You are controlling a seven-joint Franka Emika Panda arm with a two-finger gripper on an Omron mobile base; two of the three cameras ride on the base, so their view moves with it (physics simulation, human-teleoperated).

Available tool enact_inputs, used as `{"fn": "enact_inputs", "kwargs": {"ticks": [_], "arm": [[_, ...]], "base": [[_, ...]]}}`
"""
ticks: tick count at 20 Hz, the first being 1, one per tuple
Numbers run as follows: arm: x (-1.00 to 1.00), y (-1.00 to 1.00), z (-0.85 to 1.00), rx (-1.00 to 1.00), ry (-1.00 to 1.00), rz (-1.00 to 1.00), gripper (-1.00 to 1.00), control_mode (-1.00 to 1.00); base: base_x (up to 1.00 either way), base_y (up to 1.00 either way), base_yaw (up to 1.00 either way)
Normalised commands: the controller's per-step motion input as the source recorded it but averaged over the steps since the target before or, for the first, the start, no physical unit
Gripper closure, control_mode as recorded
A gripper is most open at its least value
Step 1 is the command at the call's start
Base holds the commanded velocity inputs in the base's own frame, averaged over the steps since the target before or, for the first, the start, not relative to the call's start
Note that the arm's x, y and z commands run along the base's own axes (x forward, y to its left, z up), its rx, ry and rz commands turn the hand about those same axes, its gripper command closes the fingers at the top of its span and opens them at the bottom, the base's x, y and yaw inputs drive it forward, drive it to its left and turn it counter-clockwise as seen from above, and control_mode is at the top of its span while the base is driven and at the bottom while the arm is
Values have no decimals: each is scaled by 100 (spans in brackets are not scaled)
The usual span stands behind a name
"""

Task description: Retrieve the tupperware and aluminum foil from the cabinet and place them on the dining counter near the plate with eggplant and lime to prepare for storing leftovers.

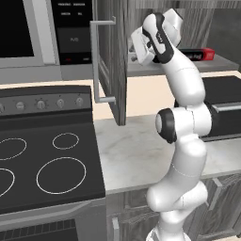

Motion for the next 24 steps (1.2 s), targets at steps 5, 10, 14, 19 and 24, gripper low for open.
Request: {"fn": "enact_inputs", "kwargs": {"ticks": [5, 10, 14, 19, 24], "arm": [[-24, 0, -50, -1, -12, -2, 100, -100], [-91, -24, -12, 1, -27, -5, 100, -100], [-100, -47, 19, 0, -3, -4, 100, -100], [-100, -40, 3, 0, 10, 0, 100, -100], [-100, -16, 3, -3, 19, 2, 100, -100]], "base": [[0, 0, 0], [0, 0, 0], [0, 0, 0], [0, 0, 0], [0, 0, 0]]}}
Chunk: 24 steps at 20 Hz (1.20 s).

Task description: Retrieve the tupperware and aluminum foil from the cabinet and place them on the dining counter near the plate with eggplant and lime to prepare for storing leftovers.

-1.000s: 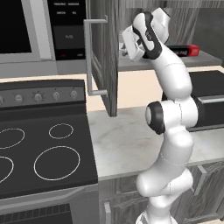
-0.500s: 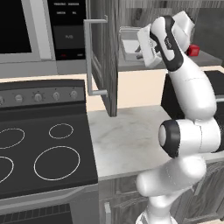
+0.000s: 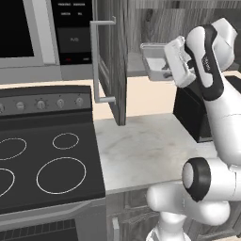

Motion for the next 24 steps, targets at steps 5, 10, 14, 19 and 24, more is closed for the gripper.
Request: {"fn": "enact_inputs", "kwargs": {"ticks": [5, 10, 14, 19, 24], "arm": [[-100, 1, 1, -17, 24, 10, 100, -100], [-20, 0, 1, -4, 6, 1, 100, 100], [0, 0, 0, 0, 0, 0, 100, 100], [0, 0, 0, 0, 0, 0, 100, 100], [0, 0, 0, 0, 0, 0, 100, 100]], "base": [[0, 0, 0], [-80, 0, 5], [-100, -9, 8], [-100, -4, 29], [-83, 1, 79]]}}
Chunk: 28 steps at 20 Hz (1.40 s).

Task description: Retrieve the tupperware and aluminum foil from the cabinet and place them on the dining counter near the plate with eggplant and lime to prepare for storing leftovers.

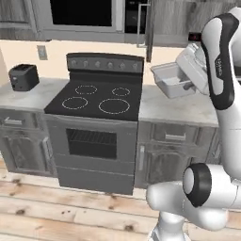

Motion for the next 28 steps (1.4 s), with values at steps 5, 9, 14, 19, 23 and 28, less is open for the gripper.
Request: {"fn": "enact_inputs", "kwargs": {"ticks": [5, 9, 14, 19, 23, 28], "arm": [[0, 0, 0, 0, 0, 0, 100, 100], [0, 0, 0, 0, 0, 0, 100, 100], [0, 0, 0, 0, 0, 0, 100, 100], [0, 0, 0, 0, 0, 0, 100, 100], [0, 0, 0, 0, 0, 0, 100, 100], [0, 0, 0, 0, 0, 0, 100, 100]], "base": [[-7, 3, 100], [0, 0, 100], [12, 0, 99], [29, -1, 96], [30, -1, 95], [41, 0, 91]]}}
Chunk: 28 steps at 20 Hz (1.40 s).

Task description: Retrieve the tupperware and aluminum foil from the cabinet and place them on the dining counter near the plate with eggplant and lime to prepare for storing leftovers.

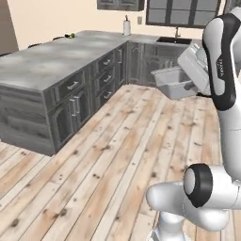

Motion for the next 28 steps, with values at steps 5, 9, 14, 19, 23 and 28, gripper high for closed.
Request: {"fn": "enact_inputs", "kwargs": {"ticks": [5, 9, 14, 19, 23, 28], "arm": [[0, 0, 0, 0, 0, 0, 100, 100], [0, 0, 0, 0, 0, 0, 100, 100], [0, 0, 0, 0, 0, 0, 100, 100], [0, 0, 0, 0, 0, 0, 100, 100], [0, 0, 0, 0, 0, 0, 100, 100], [0, 0, 0, 0, 0, 0, 100, 100]], "base": [[94, 9, 61], [100, 36, 38], [100, 62, 34], [100, 71, 34], [100, 72, 29], [100, 71, 25]]}}
